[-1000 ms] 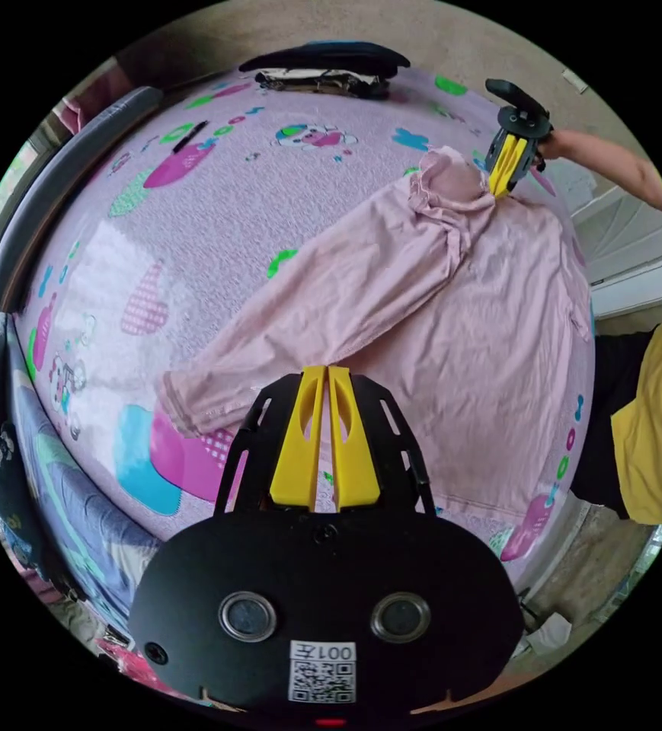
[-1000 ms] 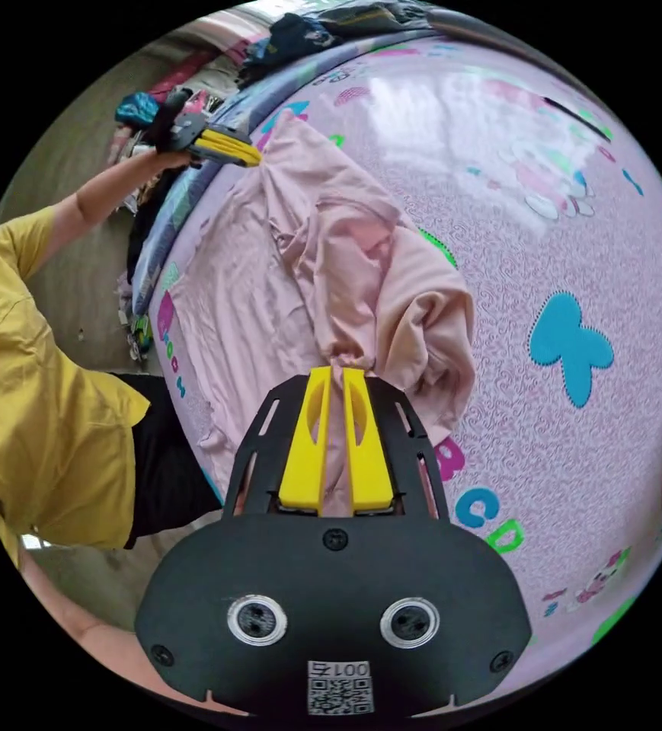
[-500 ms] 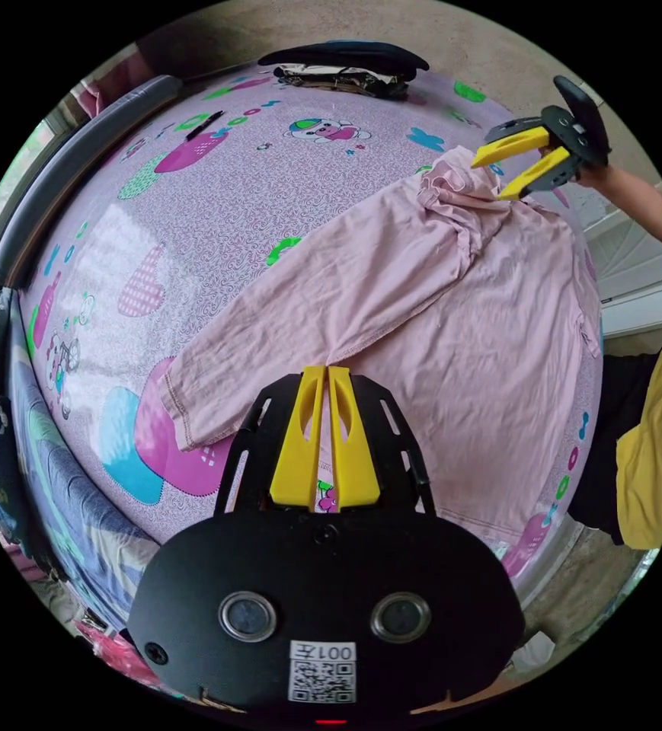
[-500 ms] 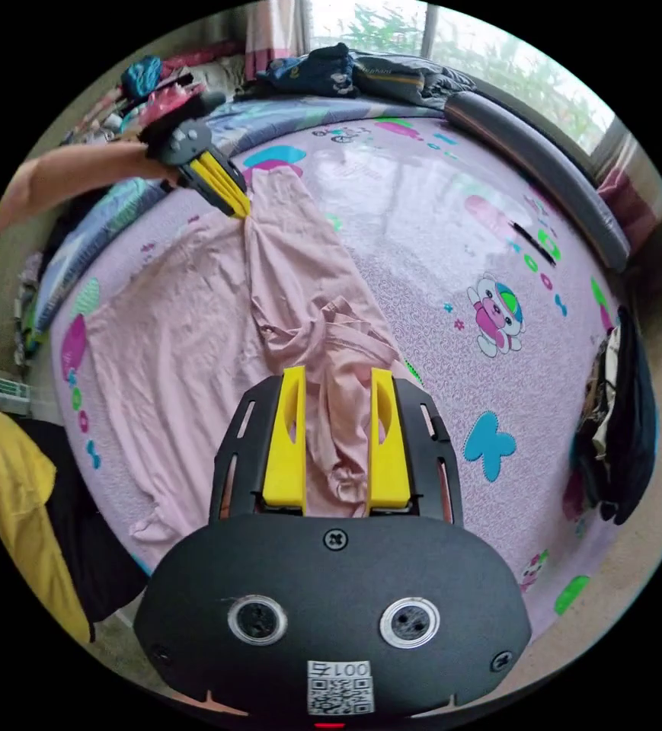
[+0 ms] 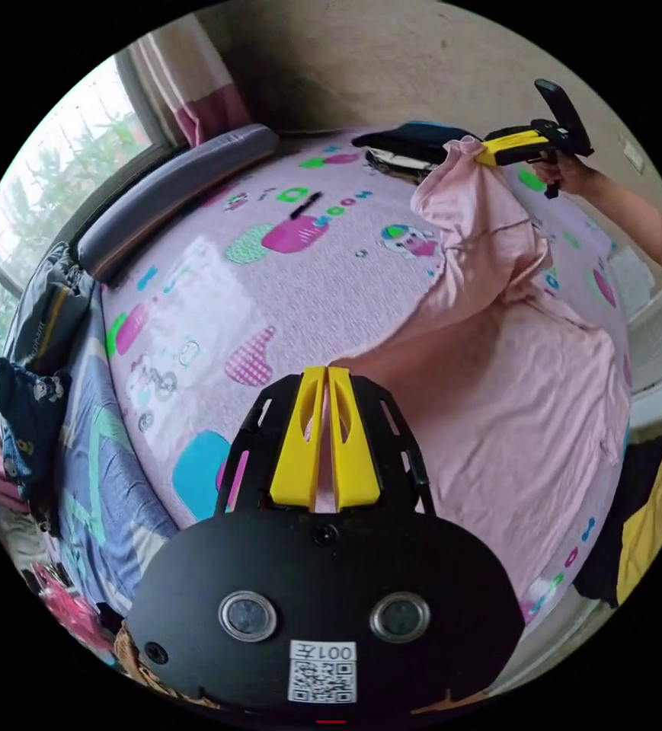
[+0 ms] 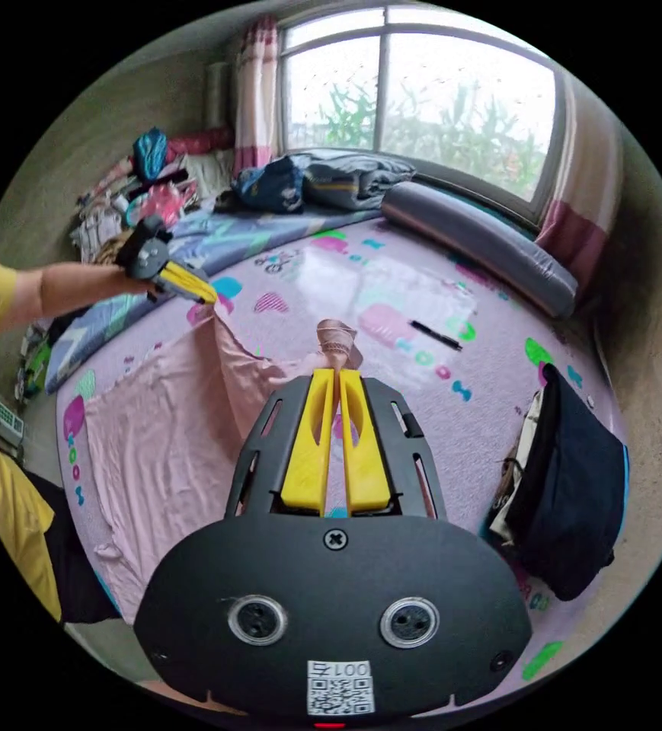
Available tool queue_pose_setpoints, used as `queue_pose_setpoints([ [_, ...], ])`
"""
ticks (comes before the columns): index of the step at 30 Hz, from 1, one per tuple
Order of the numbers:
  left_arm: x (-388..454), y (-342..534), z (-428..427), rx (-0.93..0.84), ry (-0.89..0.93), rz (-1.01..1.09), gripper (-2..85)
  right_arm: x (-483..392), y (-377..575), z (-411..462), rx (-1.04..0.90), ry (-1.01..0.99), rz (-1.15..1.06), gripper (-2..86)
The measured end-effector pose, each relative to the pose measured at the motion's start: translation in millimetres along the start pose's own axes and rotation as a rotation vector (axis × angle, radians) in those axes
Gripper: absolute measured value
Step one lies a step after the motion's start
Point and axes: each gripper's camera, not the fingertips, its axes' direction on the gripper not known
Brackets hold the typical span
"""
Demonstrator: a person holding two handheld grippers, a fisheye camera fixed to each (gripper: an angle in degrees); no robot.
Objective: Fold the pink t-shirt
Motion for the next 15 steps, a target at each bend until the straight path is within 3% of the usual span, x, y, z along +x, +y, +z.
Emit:
queue_pose_setpoints([
  [5, -44.2, -55.6, 50.9, -0.108, 0.050, -0.233, -1.6, 138.3, 1.3, 55.8, -0.110, 0.087, 0.358, 1.2],
  [8, -57.9, -73.5, 79.2, -0.175, 0.095, -0.407, -1.6, 169.0, 20.5, 59.9, -0.076, 0.042, 0.508, 1.4],
  [15, -40.7, -66.2, 55.4, -0.066, -0.062, -0.385, -1.6, 163.4, 45.1, 69.3, -0.164, -0.143, 0.452, 1.7],
])
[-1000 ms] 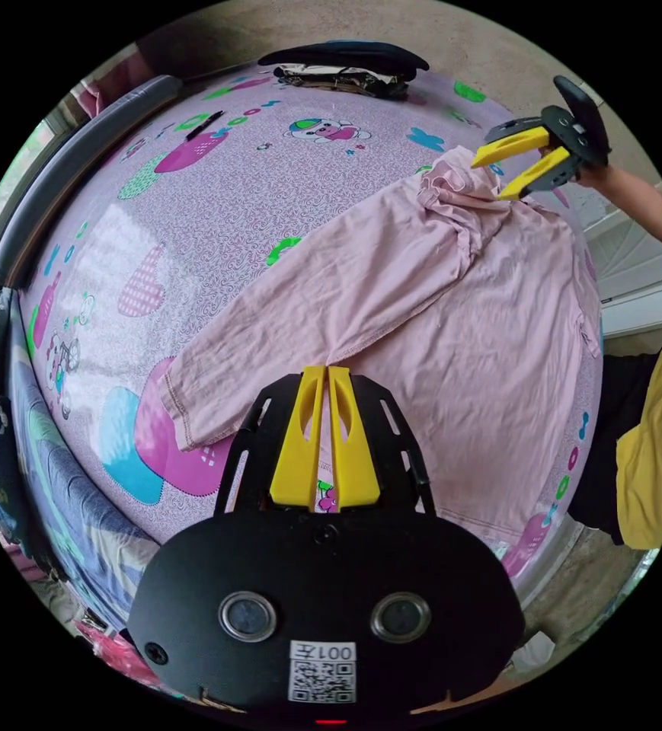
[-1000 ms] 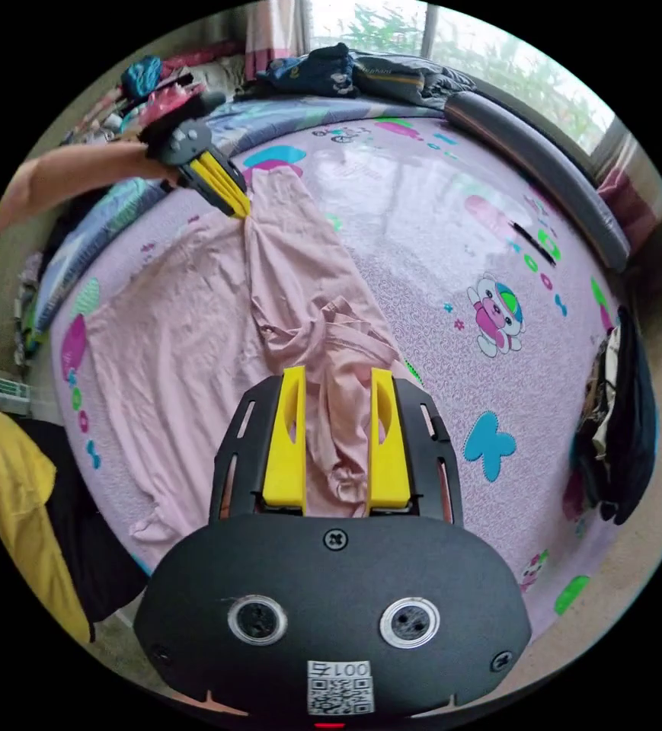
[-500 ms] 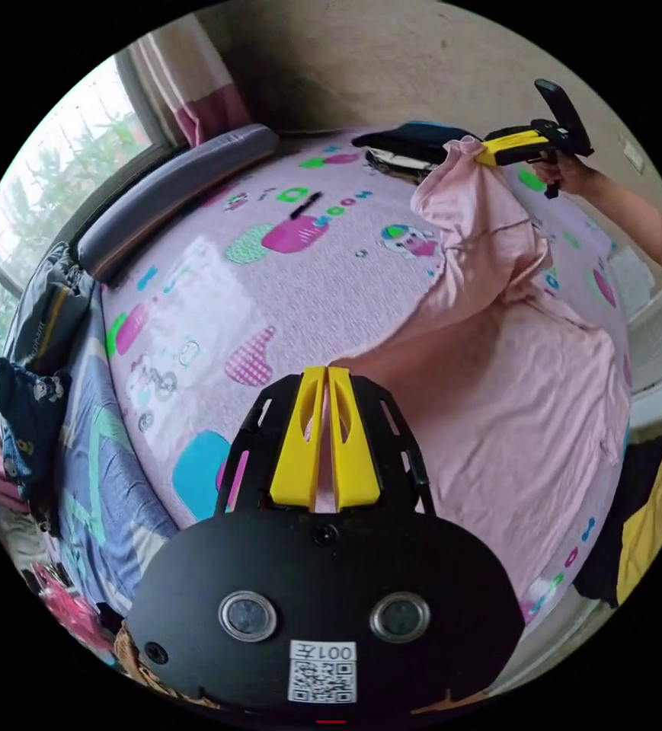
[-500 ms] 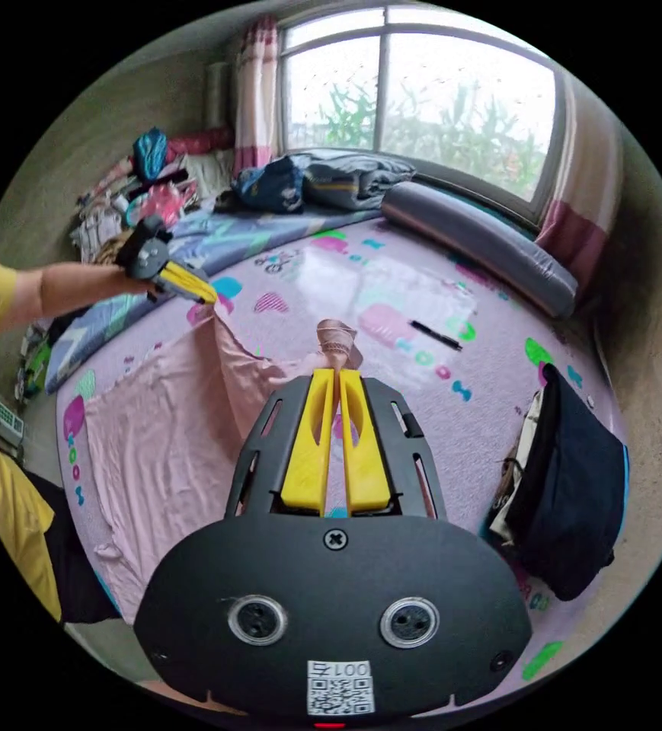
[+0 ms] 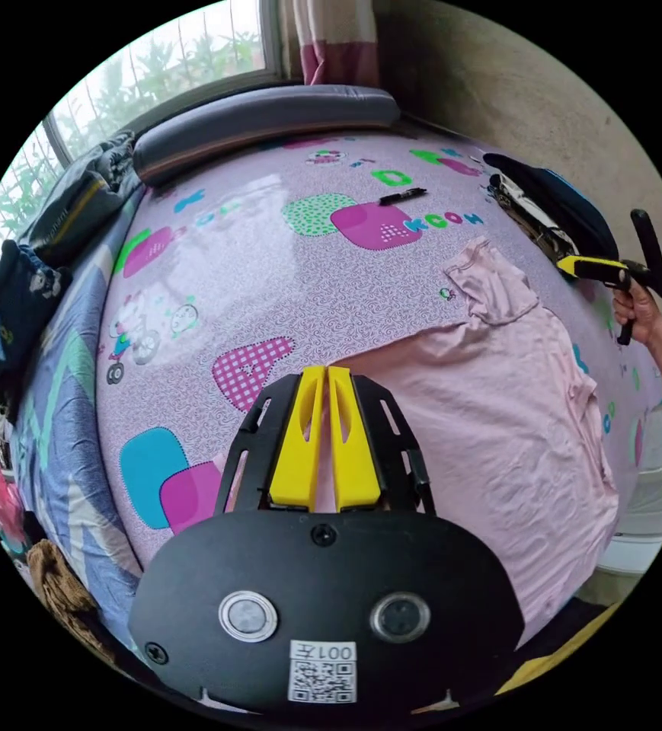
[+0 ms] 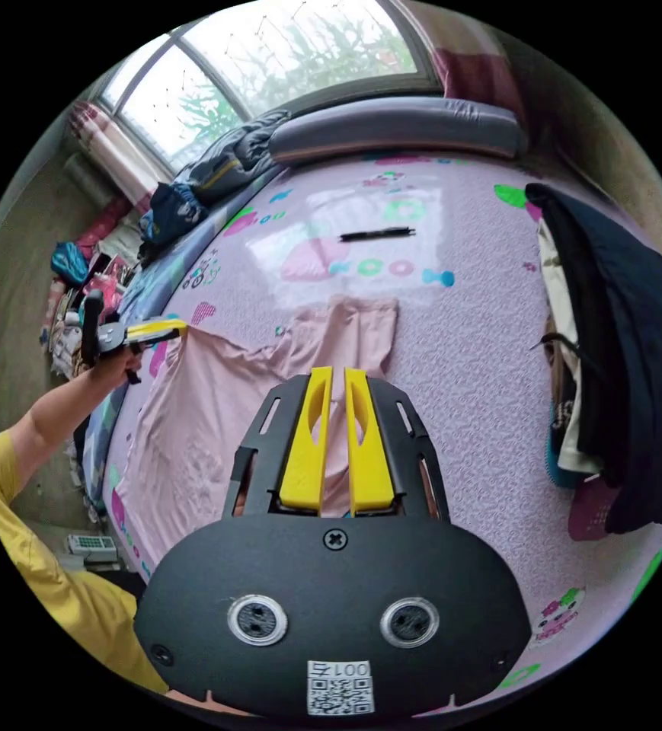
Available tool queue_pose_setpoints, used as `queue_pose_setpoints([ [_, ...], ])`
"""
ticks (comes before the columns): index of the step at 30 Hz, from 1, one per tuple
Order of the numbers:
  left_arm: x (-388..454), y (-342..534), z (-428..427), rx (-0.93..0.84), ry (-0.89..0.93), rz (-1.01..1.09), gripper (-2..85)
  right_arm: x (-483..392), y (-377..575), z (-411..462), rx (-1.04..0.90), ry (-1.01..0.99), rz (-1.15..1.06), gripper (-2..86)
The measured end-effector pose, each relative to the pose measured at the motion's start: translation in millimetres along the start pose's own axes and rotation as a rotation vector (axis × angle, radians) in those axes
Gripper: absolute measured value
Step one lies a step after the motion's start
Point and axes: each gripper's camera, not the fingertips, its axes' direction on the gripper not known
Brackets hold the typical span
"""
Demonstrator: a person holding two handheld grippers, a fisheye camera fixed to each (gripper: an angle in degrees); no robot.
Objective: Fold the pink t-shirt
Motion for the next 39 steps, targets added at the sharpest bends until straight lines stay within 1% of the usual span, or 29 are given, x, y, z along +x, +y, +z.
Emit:
queue_pose_setpoints([
  [3, -7.1, 1.5, 3.5, -0.062, -0.013, 0.044, -1.6, -1.4, 13.2, -2.4, -0.044, -0.012, -0.026, 1.8],
  [5, -18.7, -4.5, 10.5, -0.120, 0.010, 0.043, -1.6, 0.4, 28.4, -9.5, -0.051, 0.011, -0.033, 2.0],
  [6, -29.0, -11.1, 17.3, -0.181, 0.057, 0.029, -1.5, 1.4, 31.9, -10.5, -0.059, 0.016, -0.032, 2.1],
  [8, -43.9, -20.6, 16.9, -0.178, 0.143, 0.006, -1.4, 3.3, 45.5, -15.7, -0.069, 0.008, -0.027, 2.4],
  [10, -62.9, -33.7, 15.0, -0.182, 0.267, -0.046, -0.8, 2.2, 52.2, -17.9, -0.077, 0.012, -0.027, 2.3],
  [11, -68.4, -35.9, 13.4, -0.169, 0.301, -0.070, -0.6, 0.9, 54.2, -18.1, -0.078, 0.021, -0.033, 2.2],
  [13, -89.8, -41.0, 5.7, -0.102, 0.454, -0.160, 1.5, -1.9, 52.2, -15.5, -0.080, 0.050, -0.052, 1.8],
  [14, -94.5, -41.3, 3.3, -0.084, 0.472, -0.183, 1.6, -3.8, 47.5, -12.7, -0.080, 0.069, -0.066, 1.5],
  [16, -112.4, -39.7, -12.1, 0.025, 0.504, -0.269, 1.5, -5.9, 36.8, -9.5, -0.059, 0.073, -0.077, 1.3],
  [17, -116.5, -39.2, -15.3, 0.041, 0.506, -0.290, 1.3, -6.3, 27.3, -7.0, -0.048, 0.077, -0.077, 1.2],
  [18, -123.0, -37.6, -20.5, 0.055, 0.493, -0.329, 0.4, -6.3, 22.3, -6.1, -0.037, 0.084, -0.075, 1.1],
  [20, -124.8, -35.0, -27.2, 0.044, 0.425, -0.338, -0.7, -3.7, 0.7, -1.7, -0.001, 0.109, -0.076, 0.7],
  [21, -120.1, -33.2, -29.4, 0.003, 0.353, -0.311, -1.1, -2.1, -5.5, 0.3, 0.001, 0.115, -0.075, 0.6],
  [22, -110.0, -29.9, -30.3, -0.041, 0.275, -0.246, -1.3, 1.0, -18.1, 5.3, -0.004, 0.130, -0.078, 0.4],
  [23, -103.4, -27.3, -31.2, -0.054, 0.238, -0.204, -1.4, 3.7, -30.3, 10.1, -0.011, 0.150, -0.088, 0.3],
  [24, -87.4, -19.8, -35.4, -0.053, 0.189, -0.100, -1.5, 5.1, -36.3, 12.4, -0.015, 0.163, -0.090, 0.2],
  [25, -69.9, -9.0, -40.8, -0.034, 0.171, 0.008, -1.4, 7.1, -47.2, 16.9, -0.026, 0.186, -0.093, 0.2],
  [29, -33.5, 28.5, -51.8, 0.002, 0.112, 0.204, -0.2, 0.3, -66.2, 15.3, -0.001, 0.154, -0.120, 0.1],
  [31, -14.2, 48.0, -49.8, -0.015, 0.022, 0.356, 3.0, -3.4, -67.7, 15.5, 0.004, 0.152, -0.137, 0.1],
  [36, -3.4, 57.0, -34.6, -0.090, -0.042, 0.429, 3.2, 6.2, -76.6, 30.3, -0.043, 0.193, -0.144, 0.0],
  [39, 5.5, 56.9, -27.5, -0.122, -0.078, 0.468, 1.4, 26.4, -89.4, 36.4, -0.034, 0.167, -0.065, 0.0],
])
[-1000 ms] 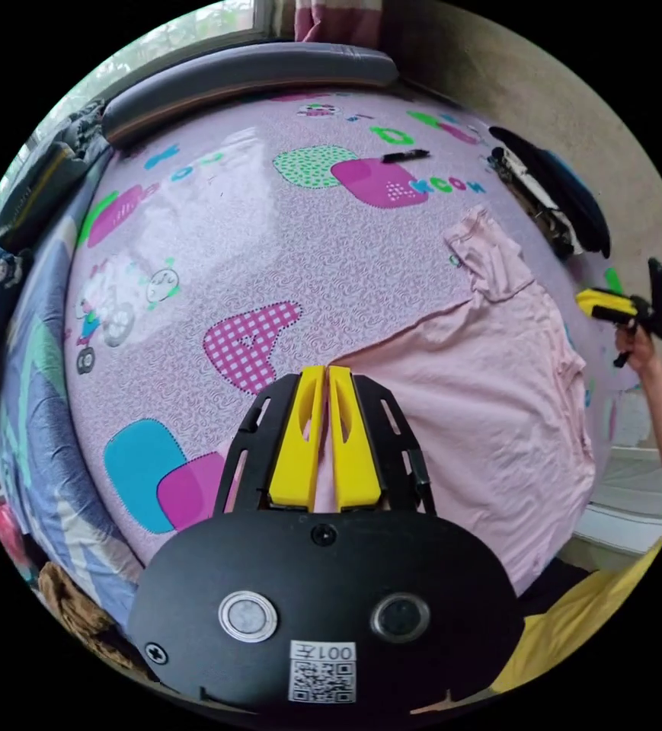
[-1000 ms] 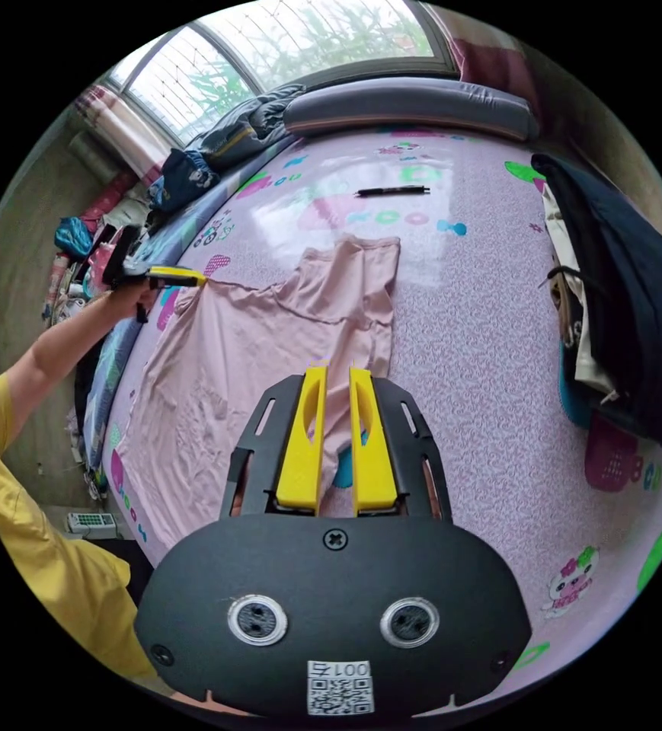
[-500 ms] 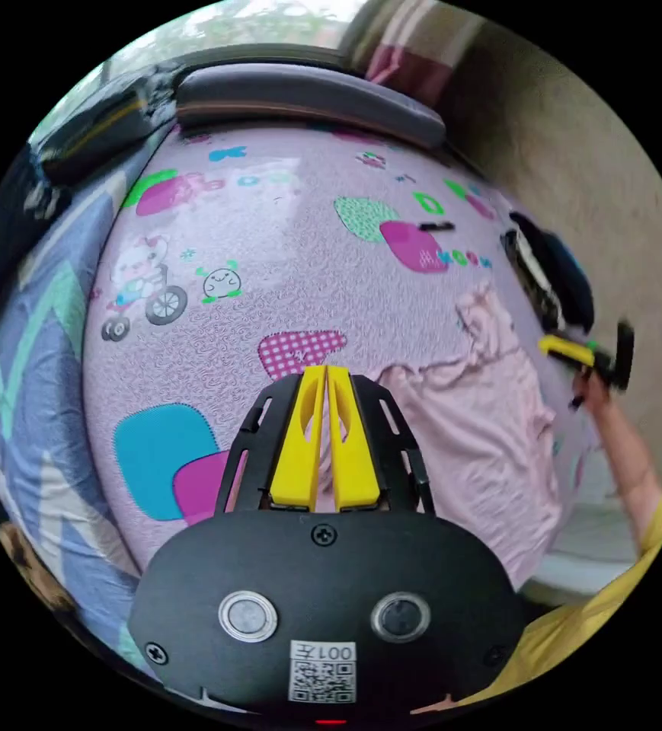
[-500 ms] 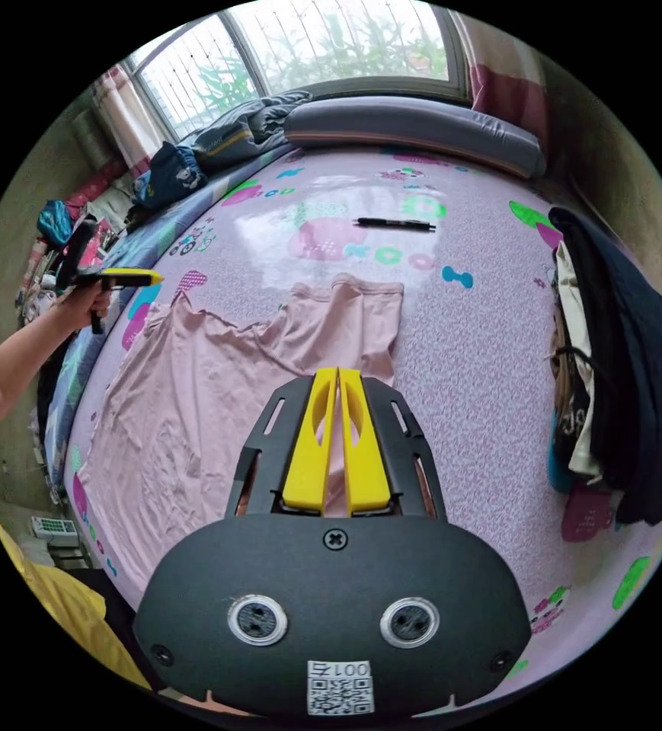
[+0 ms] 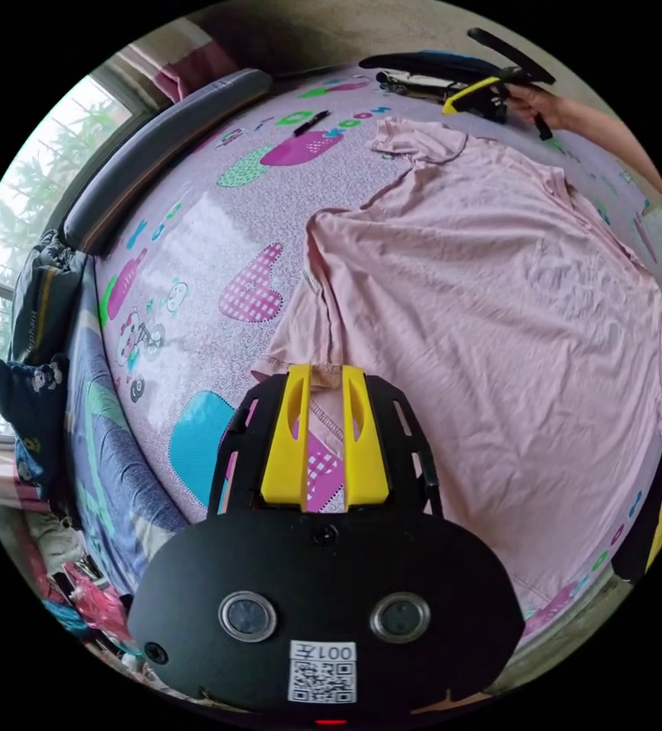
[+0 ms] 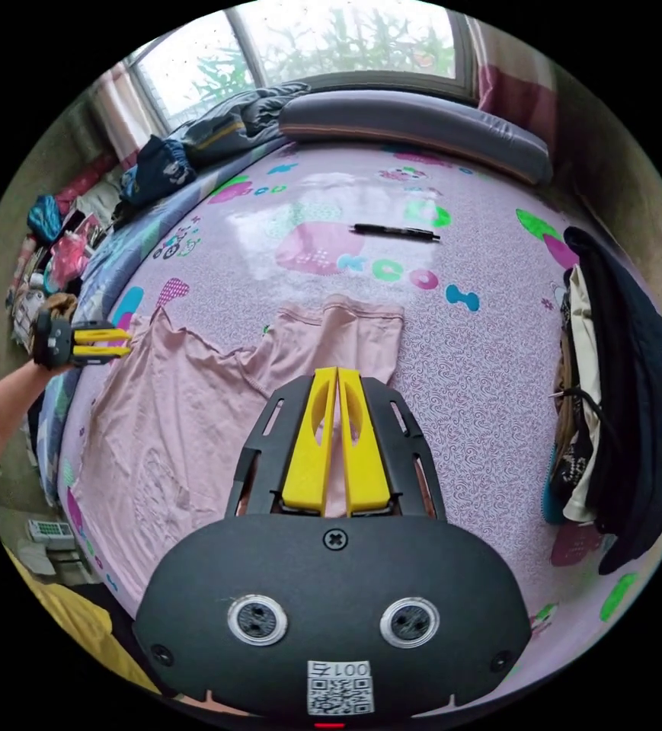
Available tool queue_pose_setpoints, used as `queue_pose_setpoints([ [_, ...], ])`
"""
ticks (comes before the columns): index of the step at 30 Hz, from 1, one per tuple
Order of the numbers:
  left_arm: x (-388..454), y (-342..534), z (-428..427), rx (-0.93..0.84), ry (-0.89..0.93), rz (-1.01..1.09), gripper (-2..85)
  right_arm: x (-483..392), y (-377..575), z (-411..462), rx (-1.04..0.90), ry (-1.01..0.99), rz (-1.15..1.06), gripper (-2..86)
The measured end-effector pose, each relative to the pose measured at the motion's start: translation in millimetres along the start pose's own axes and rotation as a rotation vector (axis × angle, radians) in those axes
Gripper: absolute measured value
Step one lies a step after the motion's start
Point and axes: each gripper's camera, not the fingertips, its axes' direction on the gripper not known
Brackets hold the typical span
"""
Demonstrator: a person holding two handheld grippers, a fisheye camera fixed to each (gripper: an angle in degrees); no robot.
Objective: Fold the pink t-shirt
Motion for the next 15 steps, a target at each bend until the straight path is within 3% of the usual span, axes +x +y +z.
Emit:
queue_pose_setpoints([
  [8, -17.0, -24.4, -17.0, -0.011, -0.012, -0.003, -1.1, 20.4, -25.1, 42.1, -0.169, 0.105, 0.064, 0.1],
  [12, -78.5, -42.1, -24.9, -0.030, -0.018, -0.224, -1.1, 22.6, -27.2, 51.7, -0.210, 0.120, 0.062, 0.0],
  [15, -130.2, -43.8, -9.1, -0.128, 0.095, -0.461, -1.3, 25.3, -27.6, 51.1, -0.198, 0.106, 0.077, 0.0],
])
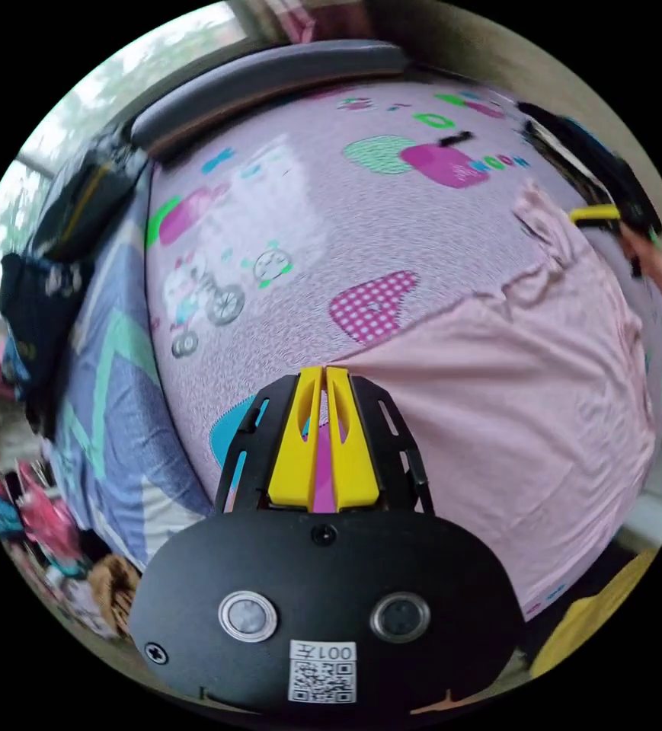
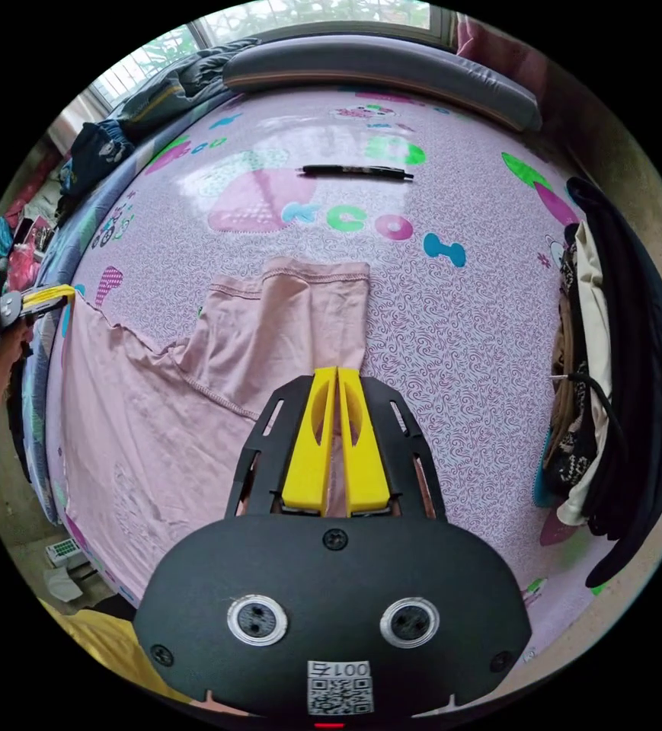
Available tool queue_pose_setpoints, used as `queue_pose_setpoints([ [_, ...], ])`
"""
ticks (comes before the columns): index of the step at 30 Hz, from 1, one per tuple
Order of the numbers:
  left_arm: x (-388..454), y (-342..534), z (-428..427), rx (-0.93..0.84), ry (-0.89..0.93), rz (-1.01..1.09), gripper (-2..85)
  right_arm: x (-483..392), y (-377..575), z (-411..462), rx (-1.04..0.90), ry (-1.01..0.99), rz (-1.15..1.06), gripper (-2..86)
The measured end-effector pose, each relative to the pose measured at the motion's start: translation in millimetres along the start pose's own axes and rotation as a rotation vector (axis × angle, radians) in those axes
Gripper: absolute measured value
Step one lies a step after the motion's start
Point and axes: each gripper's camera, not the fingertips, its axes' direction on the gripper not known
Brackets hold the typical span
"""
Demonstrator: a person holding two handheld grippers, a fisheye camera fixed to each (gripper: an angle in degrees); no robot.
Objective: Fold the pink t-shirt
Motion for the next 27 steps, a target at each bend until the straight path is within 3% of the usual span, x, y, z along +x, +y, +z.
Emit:
queue_pose_setpoints([
  [4, -32.7, -7.3, 15.3, -0.055, 0.137, -0.190, -1.5, 4.6, 4.4, -2.0, 0.014, 0.010, 0.018, -0.1],
  [13, -36.7, -5.8, 8.3, -0.041, 0.117, -0.163, -1.3, 38.7, 34.1, -19.3, 0.116, -0.031, 0.233, -0.1],
  [16, -43.8, -3.9, 5.2, -0.041, 0.161, -0.187, -1.0, 19.9, 42.1, -31.5, 0.169, -0.114, 0.157, -0.1],
  [19, -57.1, 4.2, 1.4, -0.013, 0.247, -0.244, -0.9, 7.0, 44.2, -21.8, 0.093, -0.234, 0.097, -0.1],
  [21, -66.9, 11.6, 0.4, 0.001, 0.297, -0.298, -1.0, 11.5, 50.5, -15.6, 0.050, -0.155, 0.175, -0.1],
  [23, -75.4, 20.0, -1.6, 0.018, 0.320, -0.347, -1.0, 17.0, 70.5, -30.0, 0.131, -0.049, 0.286, -0.1],
  [27, -85.5, 38.6, -10.4, 0.064, 0.321, -0.405, -0.9, -9.5, 103.7, -54.2, 0.192, 0.028, 0.189, 0.0],
])
